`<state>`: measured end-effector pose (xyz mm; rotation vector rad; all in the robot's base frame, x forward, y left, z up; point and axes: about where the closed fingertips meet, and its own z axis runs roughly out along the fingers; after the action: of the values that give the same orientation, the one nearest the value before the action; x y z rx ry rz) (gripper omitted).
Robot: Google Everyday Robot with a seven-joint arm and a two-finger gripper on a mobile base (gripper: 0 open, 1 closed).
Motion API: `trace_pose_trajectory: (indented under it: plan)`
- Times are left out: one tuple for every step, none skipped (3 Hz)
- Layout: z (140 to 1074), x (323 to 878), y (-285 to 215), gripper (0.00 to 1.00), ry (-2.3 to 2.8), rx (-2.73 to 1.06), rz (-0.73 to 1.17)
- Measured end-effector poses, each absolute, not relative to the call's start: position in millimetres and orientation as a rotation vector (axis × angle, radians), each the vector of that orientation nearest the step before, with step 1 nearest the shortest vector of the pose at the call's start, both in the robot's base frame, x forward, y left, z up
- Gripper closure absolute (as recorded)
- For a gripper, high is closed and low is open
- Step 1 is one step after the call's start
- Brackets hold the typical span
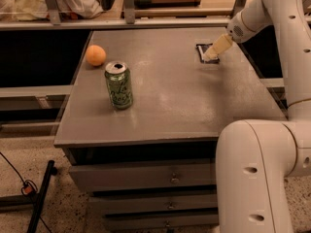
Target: Move rxbar blueberry near orange
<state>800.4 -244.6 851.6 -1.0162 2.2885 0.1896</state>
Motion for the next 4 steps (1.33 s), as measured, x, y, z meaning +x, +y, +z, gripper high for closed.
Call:
trace_pose_trajectory:
  plan:
    - [847,802,-245,0.00,2.306,-0.970,0.216]
    - [840,804,-245,0.00,2.320,-0.944,0.226]
    - [835,809,-246,0.00,2.321,-0.923,0.225]
    - [833,816,-247,0.00,2.302,-0.911,0.216]
